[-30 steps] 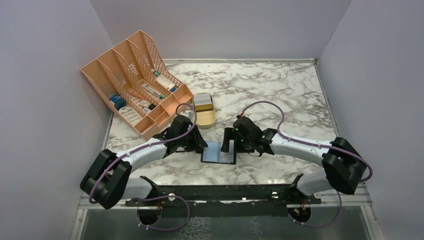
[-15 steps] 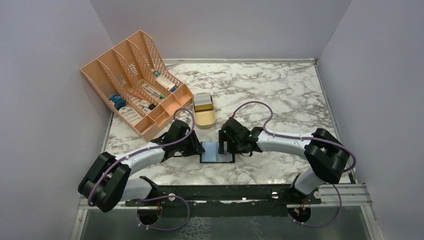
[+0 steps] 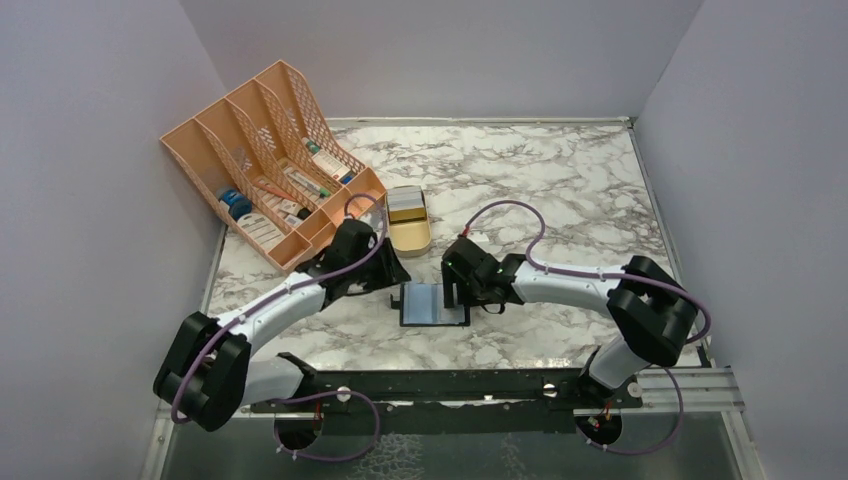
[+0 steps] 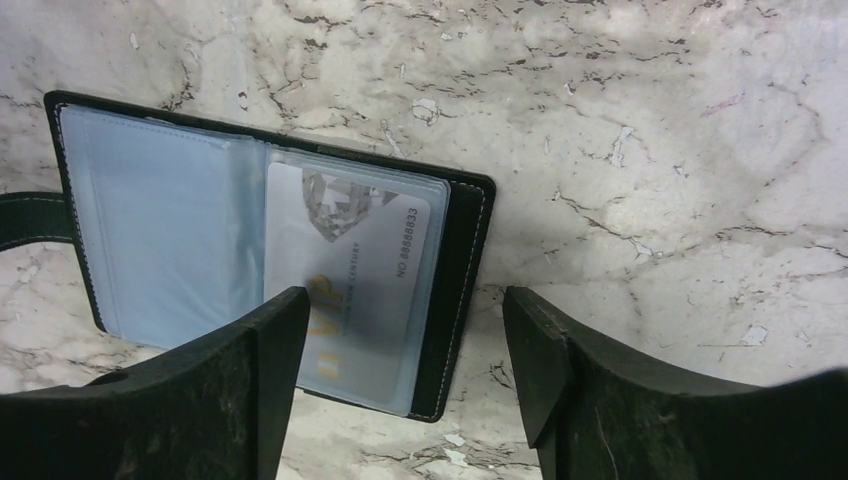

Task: Put the credit cards into the card holder
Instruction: Pick up the credit card from the storage box.

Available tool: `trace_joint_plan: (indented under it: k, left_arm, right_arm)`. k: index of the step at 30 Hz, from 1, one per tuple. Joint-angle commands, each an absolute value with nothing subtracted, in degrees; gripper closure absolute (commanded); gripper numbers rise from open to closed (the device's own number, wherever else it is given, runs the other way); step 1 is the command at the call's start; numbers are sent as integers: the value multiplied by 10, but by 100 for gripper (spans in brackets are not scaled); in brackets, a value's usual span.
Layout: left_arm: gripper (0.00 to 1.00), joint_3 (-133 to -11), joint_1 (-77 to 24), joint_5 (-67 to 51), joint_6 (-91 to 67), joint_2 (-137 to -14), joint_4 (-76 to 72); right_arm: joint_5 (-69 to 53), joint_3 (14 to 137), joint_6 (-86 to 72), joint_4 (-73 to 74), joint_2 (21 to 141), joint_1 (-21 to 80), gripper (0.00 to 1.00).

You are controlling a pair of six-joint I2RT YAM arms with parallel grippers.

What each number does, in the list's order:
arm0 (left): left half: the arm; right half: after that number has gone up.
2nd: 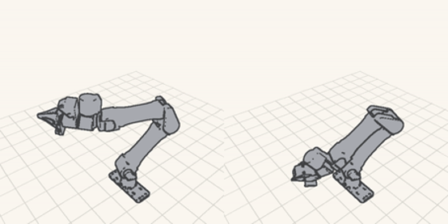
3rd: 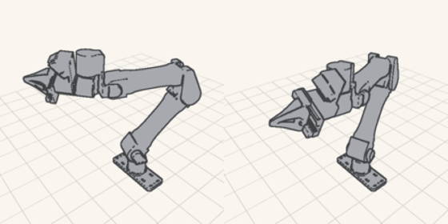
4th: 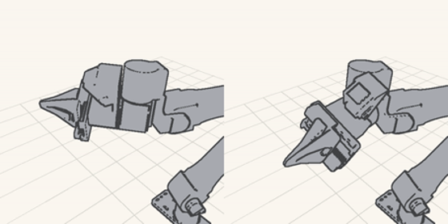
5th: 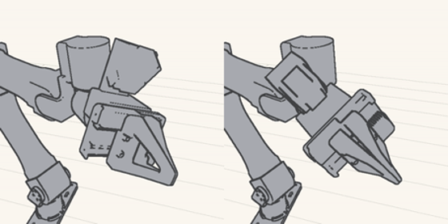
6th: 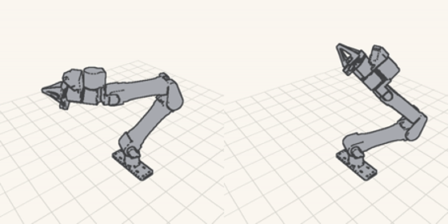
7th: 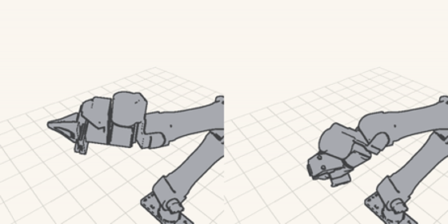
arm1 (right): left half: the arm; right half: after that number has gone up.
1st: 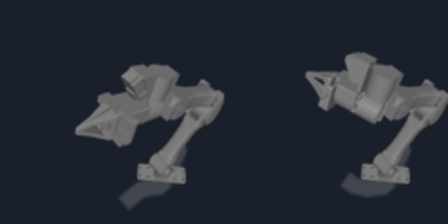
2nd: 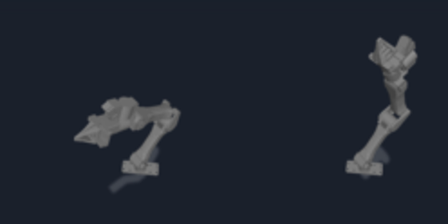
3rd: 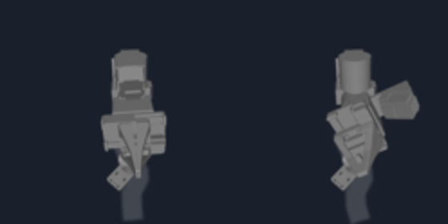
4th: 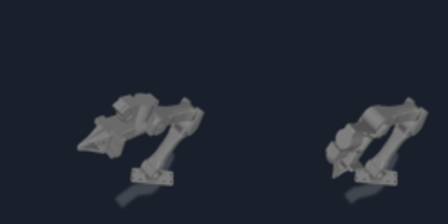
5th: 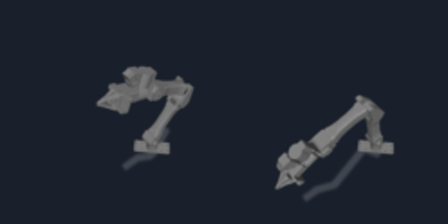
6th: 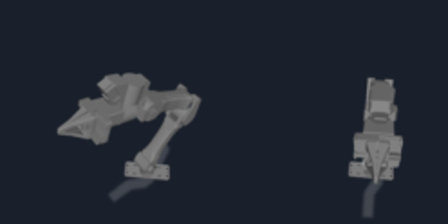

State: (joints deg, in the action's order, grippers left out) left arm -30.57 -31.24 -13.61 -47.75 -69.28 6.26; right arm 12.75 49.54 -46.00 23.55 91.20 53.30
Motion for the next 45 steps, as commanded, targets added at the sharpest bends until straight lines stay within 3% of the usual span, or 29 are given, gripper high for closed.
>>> trace_joint_plan:
  k: [1, 8, 14, 22, 31, 45]
  left_arm:
    - [54, -405, -287, -100, -353, -712, 113]
    - [49, -542, -286, -71, -115, -762, 126]
    - [41, -724, -283, -78, 34, -890, 234]
    - [39, -821, -281, -69, 186, -984, 231]
    - [36, -823, -282, -60, 306, -1032, 218]
    - [37, -822, -284, -23, 331, -1091, 195]
  right_arm:
    - [137, 486, -432, 253, 885, 533, 25]
    - [120, 470, -413, 238, 796, 533, 14]
    - [129, 441, -417, 229, 728, 533, 8]
    - [154, 420, -420, 239, 648, 532, 3]
    - [180, 417, -426, 257, 592, 533, 3]
    - [211, 429, -433, 291, 566, 532, 3]
